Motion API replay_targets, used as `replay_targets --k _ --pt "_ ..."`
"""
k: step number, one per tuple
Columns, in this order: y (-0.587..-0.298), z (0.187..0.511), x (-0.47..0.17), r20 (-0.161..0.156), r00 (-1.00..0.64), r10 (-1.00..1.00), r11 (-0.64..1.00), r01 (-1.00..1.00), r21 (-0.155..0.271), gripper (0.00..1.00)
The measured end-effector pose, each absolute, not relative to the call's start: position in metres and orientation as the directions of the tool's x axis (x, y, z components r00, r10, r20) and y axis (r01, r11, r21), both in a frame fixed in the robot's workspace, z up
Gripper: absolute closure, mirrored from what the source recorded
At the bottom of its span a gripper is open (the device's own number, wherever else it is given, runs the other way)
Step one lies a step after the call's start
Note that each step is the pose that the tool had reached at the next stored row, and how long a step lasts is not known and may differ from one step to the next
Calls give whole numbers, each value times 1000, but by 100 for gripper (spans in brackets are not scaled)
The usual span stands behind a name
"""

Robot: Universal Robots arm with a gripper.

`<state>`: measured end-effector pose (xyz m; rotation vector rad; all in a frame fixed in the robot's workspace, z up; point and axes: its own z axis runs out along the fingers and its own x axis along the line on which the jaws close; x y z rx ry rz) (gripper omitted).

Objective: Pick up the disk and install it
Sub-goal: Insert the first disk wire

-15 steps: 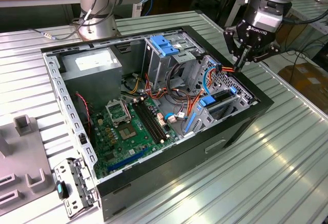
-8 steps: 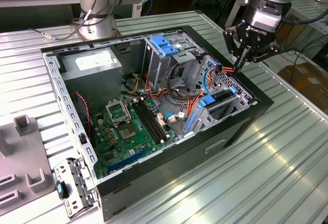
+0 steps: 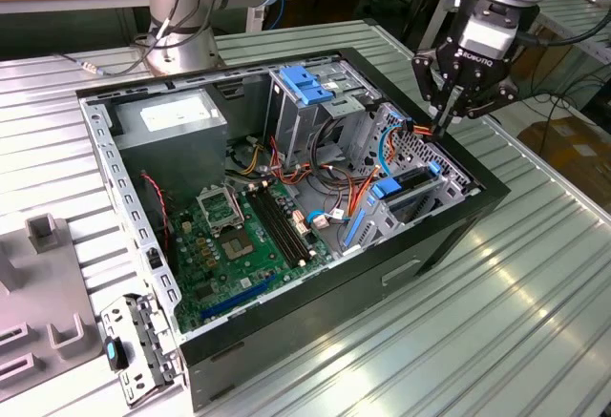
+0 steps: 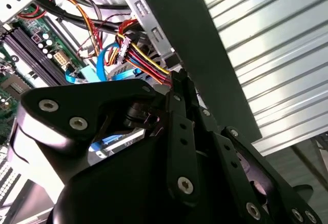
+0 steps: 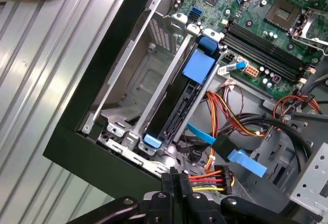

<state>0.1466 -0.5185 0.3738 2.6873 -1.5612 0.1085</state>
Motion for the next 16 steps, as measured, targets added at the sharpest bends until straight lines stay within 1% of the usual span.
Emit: replay_targets --k 4,16 --pt "-519 373 142 76 477 -875 -479 -878 -8 84" --pt "-519 369 142 76 240 -968 -241 -970 -8 84"
